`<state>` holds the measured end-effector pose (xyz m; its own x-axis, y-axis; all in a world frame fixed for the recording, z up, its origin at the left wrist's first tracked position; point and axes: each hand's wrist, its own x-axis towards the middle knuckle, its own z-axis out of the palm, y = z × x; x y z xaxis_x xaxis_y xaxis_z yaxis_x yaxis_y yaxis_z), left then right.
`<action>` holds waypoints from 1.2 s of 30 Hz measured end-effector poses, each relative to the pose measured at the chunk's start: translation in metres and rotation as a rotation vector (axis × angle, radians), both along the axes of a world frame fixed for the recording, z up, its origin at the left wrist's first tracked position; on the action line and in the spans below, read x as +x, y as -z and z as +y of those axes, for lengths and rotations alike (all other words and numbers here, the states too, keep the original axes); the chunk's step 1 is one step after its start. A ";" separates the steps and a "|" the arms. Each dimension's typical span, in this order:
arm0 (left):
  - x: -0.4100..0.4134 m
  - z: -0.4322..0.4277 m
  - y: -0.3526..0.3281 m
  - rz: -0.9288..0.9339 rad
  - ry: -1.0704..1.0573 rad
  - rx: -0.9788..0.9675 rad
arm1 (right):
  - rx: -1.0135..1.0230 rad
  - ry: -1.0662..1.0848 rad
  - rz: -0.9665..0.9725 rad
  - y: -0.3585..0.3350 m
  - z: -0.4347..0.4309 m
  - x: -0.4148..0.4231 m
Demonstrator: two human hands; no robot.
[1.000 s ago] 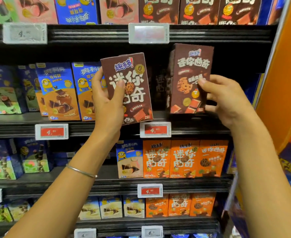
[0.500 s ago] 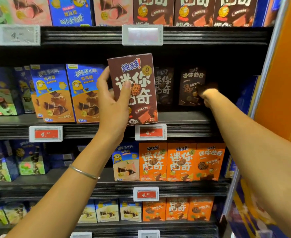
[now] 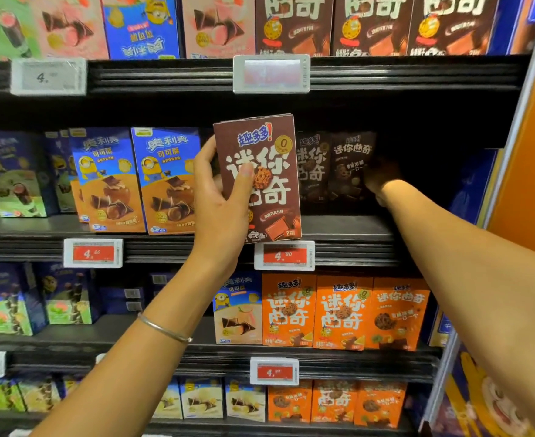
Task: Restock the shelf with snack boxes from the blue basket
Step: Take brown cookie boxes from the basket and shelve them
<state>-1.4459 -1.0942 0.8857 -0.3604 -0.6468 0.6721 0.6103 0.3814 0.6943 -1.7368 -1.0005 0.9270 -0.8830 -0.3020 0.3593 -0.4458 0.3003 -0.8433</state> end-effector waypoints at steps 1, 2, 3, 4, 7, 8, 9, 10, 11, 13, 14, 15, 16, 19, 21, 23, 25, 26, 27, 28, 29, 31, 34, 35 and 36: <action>0.000 0.000 0.001 -0.002 0.003 0.001 | -0.017 0.027 -0.012 0.002 -0.004 -0.003; -0.001 0.000 0.001 -0.004 0.007 0.005 | -0.034 0.048 -0.011 0.005 -0.007 -0.006; -0.001 0.000 0.001 -0.007 0.009 0.007 | -0.043 0.074 -0.003 0.007 -0.009 -0.005; -0.001 0.000 0.002 -0.009 0.008 0.007 | -0.053 0.078 -0.008 0.008 -0.011 -0.006; -0.001 0.000 0.002 -0.018 0.001 0.002 | -0.062 0.089 -0.015 0.009 -0.011 -0.010; -0.001 0.000 0.002 -0.025 -0.006 -0.002 | -0.058 0.107 -0.016 0.009 -0.012 -0.011; -0.001 0.000 0.002 -0.033 -0.013 -0.004 | -0.061 0.135 -0.018 0.007 -0.012 -0.010; -0.001 0.000 0.002 -0.038 -0.016 -0.006 | -0.084 0.166 -0.017 0.005 -0.012 -0.007; -0.001 0.001 0.002 -0.039 -0.017 -0.007 | -0.125 0.193 -0.035 0.002 -0.010 0.000; -0.002 0.003 0.001 -0.039 -0.017 -0.007 | -0.187 0.181 -0.111 -0.006 -0.007 0.013; -0.002 0.004 0.001 -0.037 -0.016 -0.003 | -0.208 0.128 -0.152 -0.010 -0.004 0.022; -0.003 0.005 0.001 -0.032 -0.011 0.001 | -0.256 0.065 -0.188 -0.014 0.000 0.035; -0.003 0.006 0.000 -0.026 -0.004 0.006 | -0.329 0.025 -0.192 -0.016 0.003 0.046; -0.005 0.008 0.000 -0.025 0.014 0.020 | -0.434 -0.018 -0.114 -0.010 0.015 0.091; -0.006 0.010 -0.001 -0.026 0.020 0.025 | -0.362 -0.197 -0.010 -0.001 0.026 0.122; -0.007 0.011 -0.001 -0.018 0.018 0.011 | -0.264 -0.442 0.056 0.005 0.041 0.152; -0.008 0.012 -0.002 -0.001 0.016 -0.009 | -0.186 -0.556 0.109 0.009 0.050 0.171; -0.009 0.012 -0.003 0.005 0.023 -0.016 | -0.167 -0.556 0.144 0.010 0.051 0.176; -0.009 0.013 -0.004 0.010 0.034 -0.021 | -0.161 -0.536 0.177 0.011 0.050 0.178; -0.011 0.014 -0.004 0.014 0.043 -0.026 | -0.165 -0.517 0.202 0.013 0.049 0.178; -0.012 0.015 -0.005 0.017 0.048 -0.033 | -0.175 -0.507 0.211 0.013 0.048 0.177; -0.016 0.019 -0.006 0.018 0.057 -0.050 | -0.205 -0.521 0.190 0.013 0.045 0.170; -0.024 0.017 -0.009 -0.093 0.035 -0.124 | -0.223 -0.515 0.141 0.013 0.044 0.152; -0.027 0.013 -0.010 -0.180 0.003 -0.165 | -0.221 -0.488 0.132 0.014 0.043 0.143; -0.030 0.009 -0.012 -0.282 -0.054 -0.216 | -0.220 -0.449 0.115 0.015 0.041 0.133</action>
<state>-1.4758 -1.0851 0.8976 -0.5208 -0.5241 0.6739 0.3808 0.5639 0.7328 -1.6039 -0.9592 0.9120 -0.6345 -0.5486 0.5444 -0.5841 -0.1210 -0.8026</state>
